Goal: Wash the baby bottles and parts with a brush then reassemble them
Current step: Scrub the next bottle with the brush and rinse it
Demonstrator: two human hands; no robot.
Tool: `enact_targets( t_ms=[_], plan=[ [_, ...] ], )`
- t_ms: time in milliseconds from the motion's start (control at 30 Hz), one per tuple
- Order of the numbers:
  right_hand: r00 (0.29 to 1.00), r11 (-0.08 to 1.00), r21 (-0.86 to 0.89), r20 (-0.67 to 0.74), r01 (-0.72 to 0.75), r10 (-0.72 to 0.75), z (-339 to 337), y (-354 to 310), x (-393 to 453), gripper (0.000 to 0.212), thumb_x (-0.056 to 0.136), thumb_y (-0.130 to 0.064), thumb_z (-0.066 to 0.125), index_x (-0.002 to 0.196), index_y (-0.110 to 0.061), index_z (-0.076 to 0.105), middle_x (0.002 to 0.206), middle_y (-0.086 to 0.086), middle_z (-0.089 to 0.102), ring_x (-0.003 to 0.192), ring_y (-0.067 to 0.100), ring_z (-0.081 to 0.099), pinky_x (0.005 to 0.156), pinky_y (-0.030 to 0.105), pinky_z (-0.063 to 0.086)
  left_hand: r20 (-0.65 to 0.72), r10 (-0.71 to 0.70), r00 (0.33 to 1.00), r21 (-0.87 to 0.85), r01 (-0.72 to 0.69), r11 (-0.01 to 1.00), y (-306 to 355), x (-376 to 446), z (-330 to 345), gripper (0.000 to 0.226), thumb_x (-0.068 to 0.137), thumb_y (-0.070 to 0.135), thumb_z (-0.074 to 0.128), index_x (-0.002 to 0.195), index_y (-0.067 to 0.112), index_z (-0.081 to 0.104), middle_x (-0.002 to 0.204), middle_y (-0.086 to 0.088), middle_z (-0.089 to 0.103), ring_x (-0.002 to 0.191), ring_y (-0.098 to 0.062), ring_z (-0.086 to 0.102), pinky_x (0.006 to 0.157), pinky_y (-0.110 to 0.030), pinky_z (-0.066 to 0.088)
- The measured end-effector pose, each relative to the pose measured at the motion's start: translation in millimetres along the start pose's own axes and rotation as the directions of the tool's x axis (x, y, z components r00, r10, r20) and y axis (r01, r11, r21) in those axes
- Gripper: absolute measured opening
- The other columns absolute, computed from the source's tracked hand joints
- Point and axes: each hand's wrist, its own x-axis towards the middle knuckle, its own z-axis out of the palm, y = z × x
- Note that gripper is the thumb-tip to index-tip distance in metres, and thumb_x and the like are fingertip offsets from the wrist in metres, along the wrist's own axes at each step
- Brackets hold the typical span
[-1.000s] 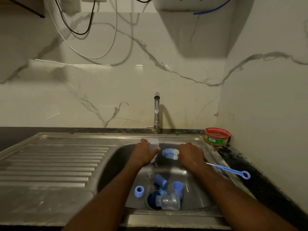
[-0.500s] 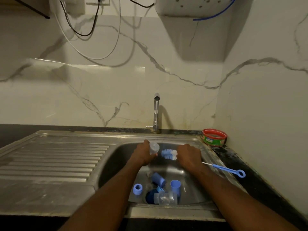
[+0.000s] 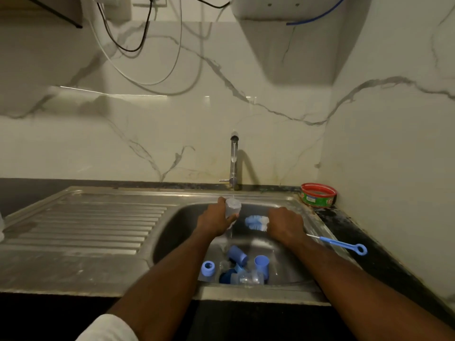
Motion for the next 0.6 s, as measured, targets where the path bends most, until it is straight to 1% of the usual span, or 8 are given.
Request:
enact_targets(
  t_ms=[100, 133, 233, 367, 467, 533, 600],
  plan=[
    [1.0, 1.0, -0.001, -0.005, -0.003, 0.003, 0, -1, 4, 0.02, 0.097, -0.031, 0.056, 0.113, -0.024, 0.065, 0.119, 0.001, 0.067, 0.108, 0.022, 0.066, 0.076, 0.03, 0.046, -0.007, -0.008, 1.0, -0.016, 0.008, 1.0, -2, 4, 0, 0.071, 0.092, 0.055, 0.065, 0.146, 0.02, 0.036, 0.144, -0.011, 0.055, 0.129, -0.029, 0.054, 0.104, -0.046, 0.048],
    [1.0, 1.0, -0.007, -0.011, -0.01, 0.01, -1, -3, 6, 0.02, 0.096, -0.03, 0.056, 0.113, -0.023, 0.066, 0.119, 0.002, 0.067, 0.108, 0.023, 0.066, 0.077, 0.031, 0.047, -0.005, -0.004, 1.0, -0.009, 0.004, 1.0, -1, 5, 2, 0.071, 0.092, 0.055, 0.065, 0.146, 0.02, 0.036, 0.143, -0.011, 0.055, 0.129, -0.03, 0.054, 0.103, -0.046, 0.048],
    [1.0, 1.0, -0.023, -0.014, -0.008, 0.008, -5, -12, 11, 0.024, 0.095, -0.031, 0.06, 0.117, -0.021, 0.065, 0.118, 0.004, 0.065, 0.106, 0.024, 0.066, 0.082, 0.034, 0.05, -0.015, 0.004, 1.0, 0.012, -0.004, 1.0, 2, 8, 6, 0.069, 0.092, 0.056, 0.065, 0.142, 0.018, 0.038, 0.14, -0.012, 0.057, 0.126, -0.03, 0.057, 0.1, -0.044, 0.05],
    [1.0, 1.0, 0.002, -0.004, -0.024, 0.024, -3, -11, 15, 0.022, 0.093, -0.032, 0.064, 0.112, -0.022, 0.066, 0.112, 0.003, 0.067, 0.098, 0.022, 0.066, 0.077, 0.032, 0.049, -0.012, 0.019, 1.0, 0.052, -0.019, 0.998, 6, 12, 11, 0.069, 0.09, 0.058, 0.066, 0.139, 0.017, 0.041, 0.136, -0.01, 0.059, 0.121, -0.026, 0.059, 0.096, -0.04, 0.05],
    [0.999, 0.999, 0.024, 0.003, -0.034, 0.034, -3, -4, 16, 0.023, 0.092, -0.034, 0.065, 0.111, -0.022, 0.066, 0.111, 0.003, 0.068, 0.097, 0.022, 0.065, 0.074, 0.031, 0.047, 0.018, 0.043, 0.999, 0.032, -0.043, 0.999, 8, 13, 15, 0.07, 0.087, 0.057, 0.069, 0.137, 0.019, 0.039, 0.132, -0.008, 0.062, 0.117, -0.025, 0.062, 0.093, -0.039, 0.052],
    [0.998, 0.998, 0.041, -0.019, -0.051, 0.052, -5, -4, 17, 0.025, 0.092, -0.038, 0.062, 0.111, -0.022, 0.068, 0.109, 0.002, 0.069, 0.097, 0.021, 0.065, 0.077, 0.031, 0.05, 0.009, 0.049, 0.999, 0.011, -0.05, 0.999, 5, 15, 13, 0.07, 0.086, 0.057, 0.071, 0.135, 0.021, 0.036, 0.13, -0.008, 0.063, 0.115, -0.025, 0.063, 0.091, -0.038, 0.053],
    [0.993, 0.995, 0.053, -0.079, -0.079, 0.083, -9, -5, 19, 0.03, 0.091, -0.044, 0.058, 0.111, -0.024, 0.069, 0.108, 0.001, 0.069, 0.097, 0.02, 0.066, 0.075, 0.031, 0.049, -0.006, 0.058, 0.998, -0.032, -0.058, 0.998, -2, 20, 11, 0.068, 0.085, 0.057, 0.072, 0.131, 0.026, 0.033, 0.127, -0.008, 0.065, 0.112, -0.024, 0.065, 0.093, -0.041, 0.055]
  ],
)
